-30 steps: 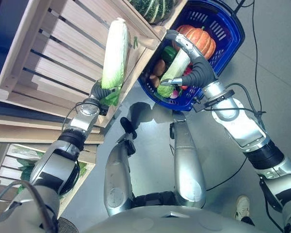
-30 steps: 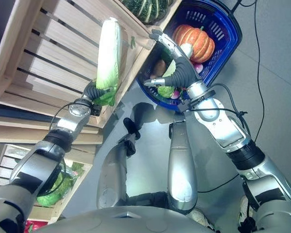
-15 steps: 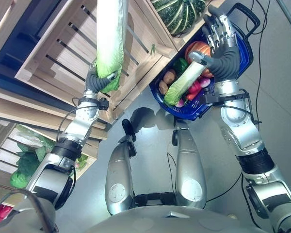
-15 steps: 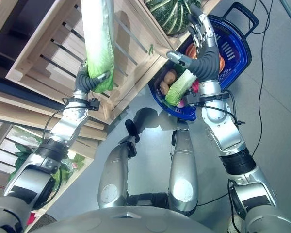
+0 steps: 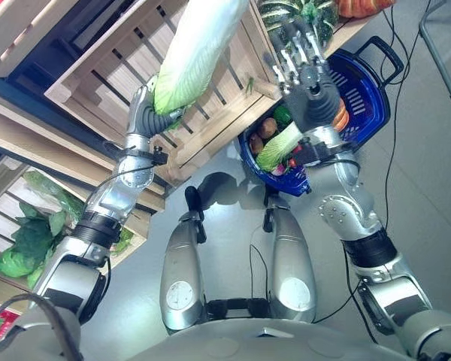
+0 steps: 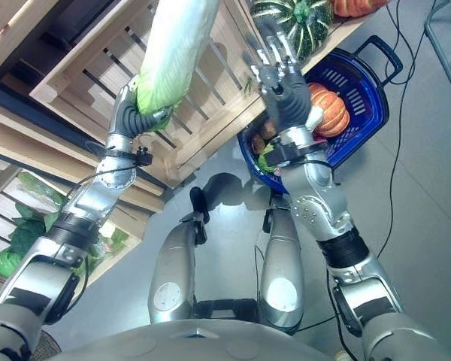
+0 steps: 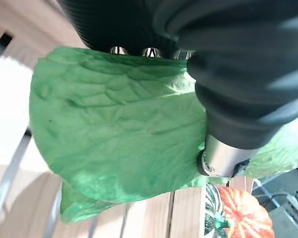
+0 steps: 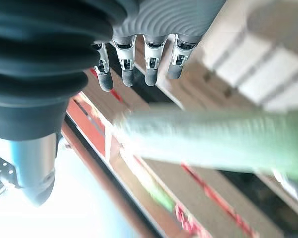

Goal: Pick up fruits and vegetables into the basket

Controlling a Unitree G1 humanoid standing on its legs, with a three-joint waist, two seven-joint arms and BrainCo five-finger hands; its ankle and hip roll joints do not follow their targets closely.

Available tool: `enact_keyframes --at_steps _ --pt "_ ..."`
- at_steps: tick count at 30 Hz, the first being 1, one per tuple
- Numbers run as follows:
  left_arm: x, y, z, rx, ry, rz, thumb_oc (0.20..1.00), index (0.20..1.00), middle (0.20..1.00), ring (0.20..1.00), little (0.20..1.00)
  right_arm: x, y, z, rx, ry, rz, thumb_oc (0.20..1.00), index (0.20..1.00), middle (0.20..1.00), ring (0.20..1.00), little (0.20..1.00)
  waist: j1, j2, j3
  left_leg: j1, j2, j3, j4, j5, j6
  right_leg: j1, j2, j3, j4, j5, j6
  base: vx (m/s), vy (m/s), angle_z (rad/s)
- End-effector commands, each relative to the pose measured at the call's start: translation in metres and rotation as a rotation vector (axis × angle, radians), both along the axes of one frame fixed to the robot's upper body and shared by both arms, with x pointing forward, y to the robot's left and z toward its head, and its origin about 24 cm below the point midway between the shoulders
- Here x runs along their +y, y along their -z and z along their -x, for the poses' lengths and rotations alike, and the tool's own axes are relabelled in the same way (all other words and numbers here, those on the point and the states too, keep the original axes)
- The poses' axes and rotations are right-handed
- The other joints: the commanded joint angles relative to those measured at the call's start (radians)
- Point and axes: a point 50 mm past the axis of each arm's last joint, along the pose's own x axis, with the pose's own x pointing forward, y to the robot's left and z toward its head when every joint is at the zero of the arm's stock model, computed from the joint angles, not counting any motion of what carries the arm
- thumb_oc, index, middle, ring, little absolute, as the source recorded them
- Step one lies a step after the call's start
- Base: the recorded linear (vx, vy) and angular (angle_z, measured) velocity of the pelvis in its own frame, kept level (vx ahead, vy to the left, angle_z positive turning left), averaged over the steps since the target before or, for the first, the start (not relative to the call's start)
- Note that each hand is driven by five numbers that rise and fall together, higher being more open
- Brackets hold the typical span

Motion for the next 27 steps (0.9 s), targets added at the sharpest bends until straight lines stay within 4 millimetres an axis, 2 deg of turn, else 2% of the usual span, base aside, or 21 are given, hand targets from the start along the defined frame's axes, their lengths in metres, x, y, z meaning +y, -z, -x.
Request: enact_keyframes --at_steps 1,11,18,27 --pt "-0.007 -0.044 0.008 -0.232 0.07 -0.125 0.2 0.2 0.2 0.2 0.2 0.01 -0.028 0.009 -0.113 -0.068 -0.075 1.0 1.0 1.0 1.0 1.0 0.023 -0.06 -0.05 0.002 -0.022 0.024 0.019 0.005 0.028 0.074 -0.032 -0.003 0.016 -0.041 0.04 0.0 -0.007 0.03" --pt "-0.024 -0.047 0.008 -0.3 0.109 -0.31 0.2 0.2 0.2 0.2 0.2 0.017 -0.023 -0.002 -0.03 -0.028 -0.073 1.0 1.0 1.0 1.0 1.0 0.029 -0.06 -0.058 0.005 -0.025 0.023 0.009 0.009 0.027 0.078 -0.036 -0.007 0.006 -0.036 0.042 0.0 0.002 0.01" --pt "-0.033 -0.05 0.01 -0.345 0.102 -0.409 0.2 0.2 0.2 0.2 0.2 0.012 -0.02 -0.008 0.022 0.06 -0.068 1.0 1.0 1.0 1.0 1.0 0.027 -0.055 -0.057 0.004 -0.027 0.023 0.009 0.007 0.028 0.078 -0.041 -0.006 0.002 -0.033 0.045 0.0 0.0 0.0" --pt "-0.044 -0.046 0.013 -0.395 0.069 -0.421 0.2 0.2 0.2 0.2 0.2 0.009 -0.013 -0.014 0.098 0.153 -0.083 1.0 1.0 1.0 1.0 1.0 0.024 -0.052 -0.052 0.005 -0.031 0.02 0.001 0.006 0.027 0.079 -0.041 -0.002 -0.008 -0.032 0.048 0.0 0.0 0.0"
